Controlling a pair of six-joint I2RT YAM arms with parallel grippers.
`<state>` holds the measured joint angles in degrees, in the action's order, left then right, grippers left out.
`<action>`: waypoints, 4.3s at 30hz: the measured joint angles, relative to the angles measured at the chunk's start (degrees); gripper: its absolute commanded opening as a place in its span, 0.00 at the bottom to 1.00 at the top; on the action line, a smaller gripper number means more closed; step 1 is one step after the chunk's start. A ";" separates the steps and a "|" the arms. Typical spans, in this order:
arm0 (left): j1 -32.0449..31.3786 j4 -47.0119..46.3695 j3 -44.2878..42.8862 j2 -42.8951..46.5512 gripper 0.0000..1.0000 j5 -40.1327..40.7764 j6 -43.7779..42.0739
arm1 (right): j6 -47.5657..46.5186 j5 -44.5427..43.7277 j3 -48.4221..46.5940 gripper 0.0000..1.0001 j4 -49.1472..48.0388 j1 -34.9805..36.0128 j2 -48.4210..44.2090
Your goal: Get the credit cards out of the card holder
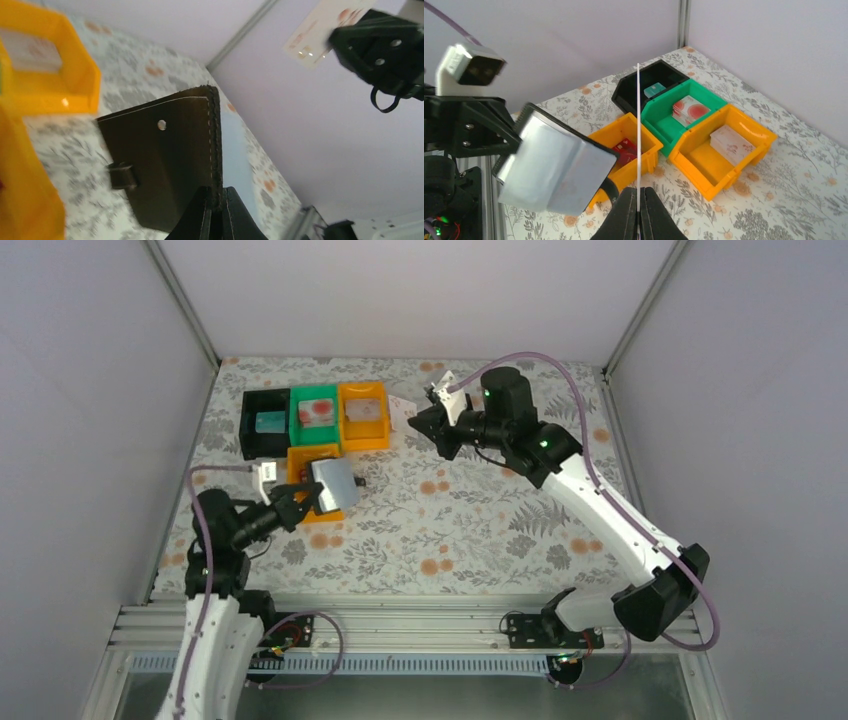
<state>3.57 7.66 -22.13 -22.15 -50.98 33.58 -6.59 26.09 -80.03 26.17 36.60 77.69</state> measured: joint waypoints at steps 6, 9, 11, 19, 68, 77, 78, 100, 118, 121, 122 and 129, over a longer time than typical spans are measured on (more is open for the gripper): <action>-10.34 -5.38 -0.66 -18.27 0.02 -0.09 4.85 | 2.23 -2.40 3.89 0.04 0.50 -0.04 -3.91; -16.63 -7.93 -3.10 -29.75 0.02 0.50 6.51 | 2.78 -3.10 5.57 0.04 0.79 -0.04 -6.16; -22.18 -10.60 -5.53 -37.11 0.03 0.63 7.58 | 3.21 -3.50 6.32 0.04 0.81 -0.04 -7.41; -31.26 -22.34 -8.15 -51.47 0.02 4.13 12.81 | 3.98 -3.48 7.78 0.04 0.90 -0.15 -8.68; -27.34 32.65 -30.91 -29.11 0.02 -5.03 -68.63 | -16.26 -4.09 0.17 0.05 17.16 21.59 3.02; -18.62 9.11 -25.99 -25.81 0.02 -5.27 -33.18 | -10.69 -4.96 14.58 0.99 -1.09 13.77 -11.87; -17.46 3.17 -24.26 -24.68 0.02 -5.46 -26.97 | -8.74 -4.26 16.00 0.99 -3.80 11.96 -13.55; -15.56 -26.60 -15.87 -17.77 0.02 -8.92 0.13 | 10.01 26.43 9.05 0.04 -22.08 7.21 -0.59; -16.33 -5.51 -20.50 -12.83 0.83 15.52 -55.58 | 19.65 21.49 -1.49 0.04 -6.69 1.77 4.79; -18.56 -10.58 -18.51 -9.07 0.86 22.32 -79.08 | 26.27 21.66 -1.49 0.04 -7.74 0.52 5.99; -19.52 -13.31 -16.79 -7.61 0.87 23.19 -86.97 | 27.71 21.66 -1.55 0.04 -7.98 0.48 6.29; -24.39 -30.01 -2.93 -7.04 0.88 23.47 -130.09 | 36.54 21.31 -2.16 0.04 -10.95 0.48 7.21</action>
<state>-20.82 -22.35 -25.06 -29.19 -27.51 -96.51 29.95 47.40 -82.19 15.22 37.08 84.90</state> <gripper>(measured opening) 0.881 0.041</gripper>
